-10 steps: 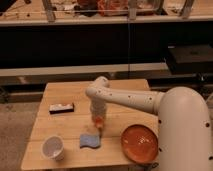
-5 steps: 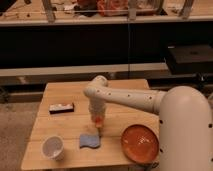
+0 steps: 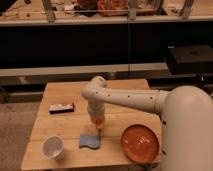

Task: Place the pepper on the white sponge

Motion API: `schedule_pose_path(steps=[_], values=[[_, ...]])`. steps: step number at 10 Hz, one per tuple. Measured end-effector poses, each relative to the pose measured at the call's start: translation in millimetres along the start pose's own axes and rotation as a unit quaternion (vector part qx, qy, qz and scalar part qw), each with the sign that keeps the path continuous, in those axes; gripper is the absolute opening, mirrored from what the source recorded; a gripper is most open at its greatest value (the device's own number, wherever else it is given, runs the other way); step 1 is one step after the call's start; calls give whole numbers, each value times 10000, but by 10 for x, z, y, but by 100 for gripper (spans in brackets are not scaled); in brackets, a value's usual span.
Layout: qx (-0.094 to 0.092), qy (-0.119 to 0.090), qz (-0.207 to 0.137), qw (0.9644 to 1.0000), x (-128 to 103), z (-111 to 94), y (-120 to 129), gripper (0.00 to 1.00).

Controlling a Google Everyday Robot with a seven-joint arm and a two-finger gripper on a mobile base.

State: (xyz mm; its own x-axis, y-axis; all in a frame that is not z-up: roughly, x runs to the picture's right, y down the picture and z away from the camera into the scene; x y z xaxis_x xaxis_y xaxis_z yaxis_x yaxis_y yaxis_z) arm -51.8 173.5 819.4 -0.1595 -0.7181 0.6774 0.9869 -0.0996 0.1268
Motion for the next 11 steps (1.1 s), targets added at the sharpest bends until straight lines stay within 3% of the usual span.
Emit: schedule_pose_path(steps=[11], values=[[29, -20, -659, 9978, -420, -170, -239, 0]])
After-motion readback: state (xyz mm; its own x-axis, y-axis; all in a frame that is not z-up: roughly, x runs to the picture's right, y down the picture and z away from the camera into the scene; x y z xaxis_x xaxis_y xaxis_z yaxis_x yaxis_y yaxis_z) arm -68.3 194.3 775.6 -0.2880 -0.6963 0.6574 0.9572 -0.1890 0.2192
